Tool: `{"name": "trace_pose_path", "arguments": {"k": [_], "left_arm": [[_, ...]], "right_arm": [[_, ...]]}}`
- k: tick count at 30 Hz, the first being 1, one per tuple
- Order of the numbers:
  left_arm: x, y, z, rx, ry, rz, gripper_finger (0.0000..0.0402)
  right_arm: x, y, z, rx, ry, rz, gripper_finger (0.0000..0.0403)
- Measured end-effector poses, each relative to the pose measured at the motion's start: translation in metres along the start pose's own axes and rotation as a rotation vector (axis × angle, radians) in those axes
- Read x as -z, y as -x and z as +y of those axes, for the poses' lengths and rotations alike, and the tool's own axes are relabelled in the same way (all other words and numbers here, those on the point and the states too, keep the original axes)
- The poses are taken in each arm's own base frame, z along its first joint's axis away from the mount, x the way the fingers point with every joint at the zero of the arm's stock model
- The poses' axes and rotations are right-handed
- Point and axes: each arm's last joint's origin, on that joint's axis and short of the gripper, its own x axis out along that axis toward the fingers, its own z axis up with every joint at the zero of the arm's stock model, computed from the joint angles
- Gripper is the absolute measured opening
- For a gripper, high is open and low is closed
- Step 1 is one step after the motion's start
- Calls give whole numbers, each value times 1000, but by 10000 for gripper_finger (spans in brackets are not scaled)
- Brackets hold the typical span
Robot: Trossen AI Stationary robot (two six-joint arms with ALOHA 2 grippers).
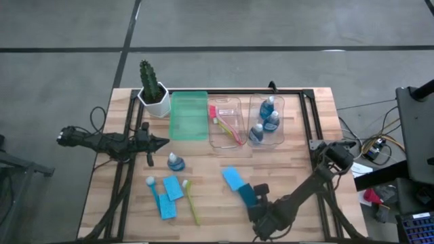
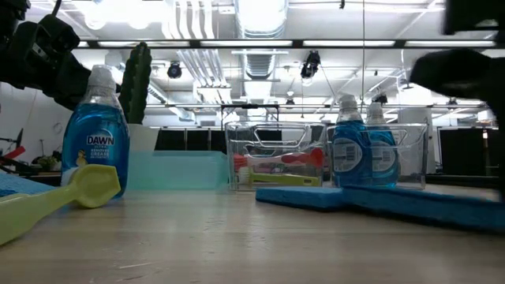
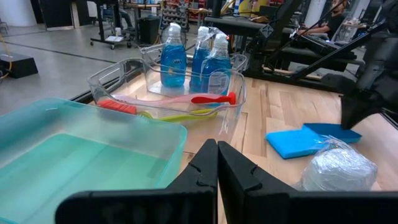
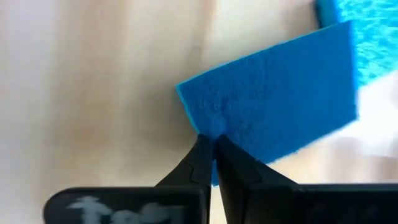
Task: Pick & Place Kitchen Sink Supplies
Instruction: Put the blue sponge into the green bin
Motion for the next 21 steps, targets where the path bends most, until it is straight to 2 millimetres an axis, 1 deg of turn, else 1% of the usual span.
{"name": "trace_pose_path", "arguments": {"k": [2,5,12,17,21], "left_arm": [[0,0,0,0,0,0,5],[0,0,0,0,1,0,5],[0,0,0,0,0,0,5],[0,0,0,0,0,0,5],[0,0,0,0,0,0,5]], "right_arm": [[-5,7,-3,33,4,-16,9],[-13,25,-9,52,-5,-59,8],[-23,54,-19,55,-34,-161,8],[-27,64,-24,53,-47,-197,8],[-35,71,-28,48,-60,-228,8]]}}
